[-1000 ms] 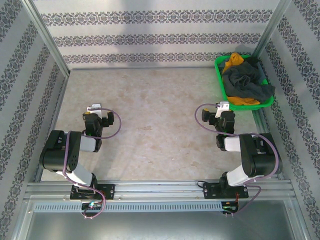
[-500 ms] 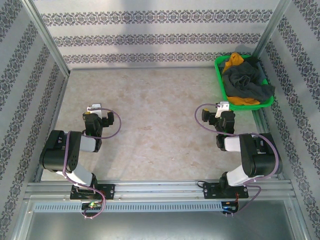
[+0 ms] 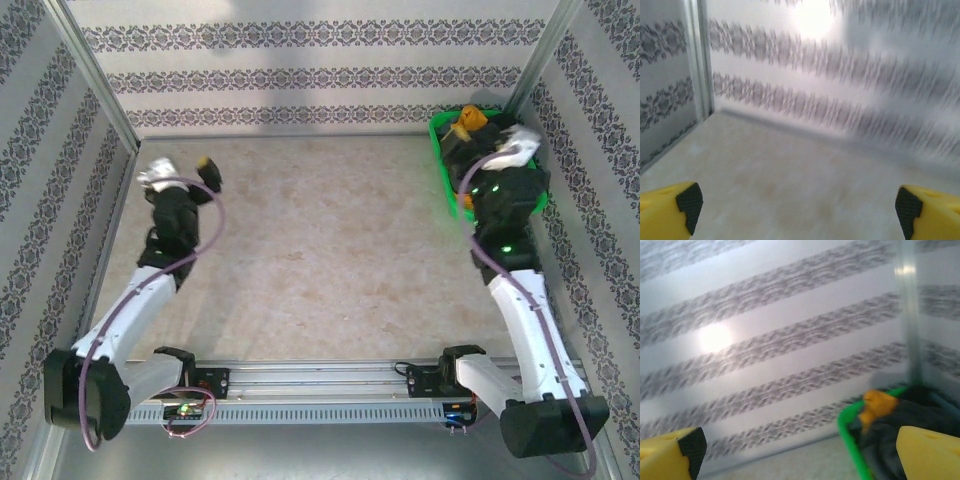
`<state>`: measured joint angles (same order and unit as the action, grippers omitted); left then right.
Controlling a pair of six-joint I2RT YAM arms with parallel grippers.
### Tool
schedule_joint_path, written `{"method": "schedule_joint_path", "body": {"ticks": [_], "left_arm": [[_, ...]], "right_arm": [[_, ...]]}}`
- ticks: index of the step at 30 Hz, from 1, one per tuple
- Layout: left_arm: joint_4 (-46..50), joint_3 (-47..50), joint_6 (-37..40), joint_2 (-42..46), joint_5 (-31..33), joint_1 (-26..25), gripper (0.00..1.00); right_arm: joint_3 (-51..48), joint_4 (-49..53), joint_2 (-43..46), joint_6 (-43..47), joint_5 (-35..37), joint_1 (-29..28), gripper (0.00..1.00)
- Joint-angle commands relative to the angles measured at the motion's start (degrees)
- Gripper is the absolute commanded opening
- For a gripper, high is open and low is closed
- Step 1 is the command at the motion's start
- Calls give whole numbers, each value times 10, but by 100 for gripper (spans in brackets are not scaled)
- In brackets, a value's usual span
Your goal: Fold and stack the t-shirts
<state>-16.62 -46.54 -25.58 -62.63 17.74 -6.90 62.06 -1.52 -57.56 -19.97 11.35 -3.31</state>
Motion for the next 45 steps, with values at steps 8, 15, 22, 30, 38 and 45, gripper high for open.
{"method": "schedule_joint_path", "body": {"ticks": [8, 15, 22, 30, 38, 45], "left_arm": [[261, -194, -147, -165, -241, -73, 100], [263, -187, -156, -166, -292, -137, 95], [258, -149, -185, -139, -296, -159, 91], [268, -121, -194, -102, -271, -160, 83], [261, -123, -197, -107, -271, -160, 67], [257, -140, -195, -133, -276, -159, 59]], "right_arm": [[145, 310, -214, -85, 55, 68, 87], [247, 347, -384, -88, 21, 94, 97], [332, 395, -505, -115, 8, 121, 95], [406, 416, -596, -132, 4, 126, 66], [393, 354, -533, -100, 62, 96, 0], [367, 273, -409, -82, 109, 52, 0]]}}
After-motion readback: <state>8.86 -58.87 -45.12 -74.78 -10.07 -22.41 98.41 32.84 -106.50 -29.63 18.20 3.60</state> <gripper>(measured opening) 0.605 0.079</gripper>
